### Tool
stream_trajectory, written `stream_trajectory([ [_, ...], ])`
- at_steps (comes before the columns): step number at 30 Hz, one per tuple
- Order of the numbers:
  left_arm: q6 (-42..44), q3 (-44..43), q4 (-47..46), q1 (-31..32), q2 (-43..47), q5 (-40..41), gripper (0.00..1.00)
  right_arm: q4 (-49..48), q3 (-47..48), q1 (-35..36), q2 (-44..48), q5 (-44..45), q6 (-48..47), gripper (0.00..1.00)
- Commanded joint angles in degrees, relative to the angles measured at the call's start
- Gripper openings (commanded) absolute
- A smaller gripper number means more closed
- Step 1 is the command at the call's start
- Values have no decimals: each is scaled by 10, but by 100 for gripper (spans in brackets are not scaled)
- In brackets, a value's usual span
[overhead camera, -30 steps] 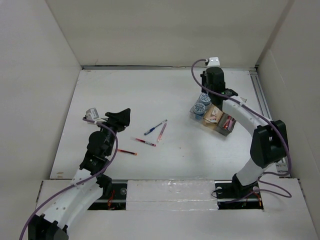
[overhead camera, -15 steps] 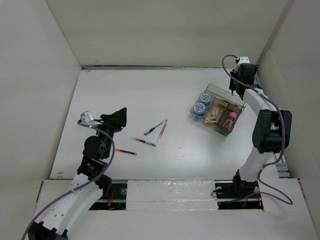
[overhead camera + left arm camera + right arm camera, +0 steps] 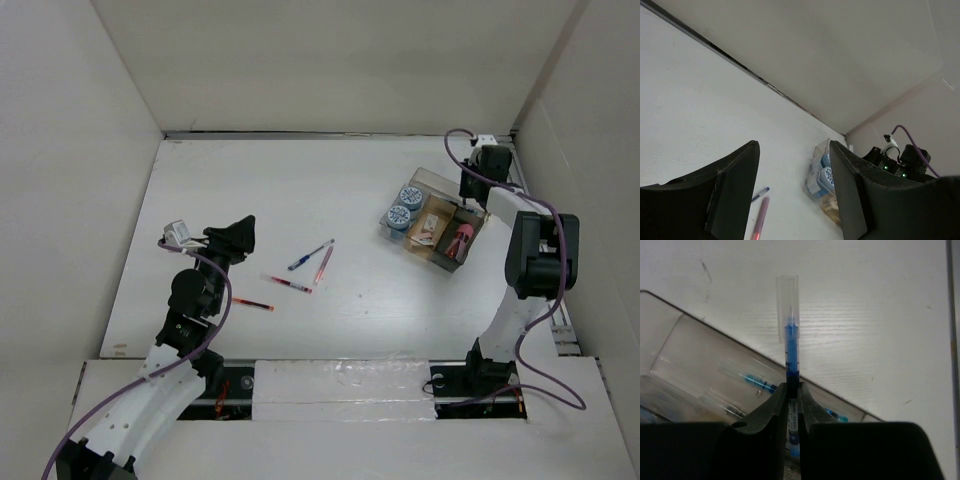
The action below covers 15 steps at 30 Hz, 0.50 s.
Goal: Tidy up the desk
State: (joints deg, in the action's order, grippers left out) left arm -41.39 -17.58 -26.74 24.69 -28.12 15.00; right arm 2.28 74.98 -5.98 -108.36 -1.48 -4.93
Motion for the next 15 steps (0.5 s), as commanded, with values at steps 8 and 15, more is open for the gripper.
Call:
stream_trajectory([
  [8,6,-1,-28,2,-4,-8,54,-115,-77,24,46,48,3,16],
  [15,5,-2,-25,2,-1,-11,54,-131,-66,47,81,81,11,48],
])
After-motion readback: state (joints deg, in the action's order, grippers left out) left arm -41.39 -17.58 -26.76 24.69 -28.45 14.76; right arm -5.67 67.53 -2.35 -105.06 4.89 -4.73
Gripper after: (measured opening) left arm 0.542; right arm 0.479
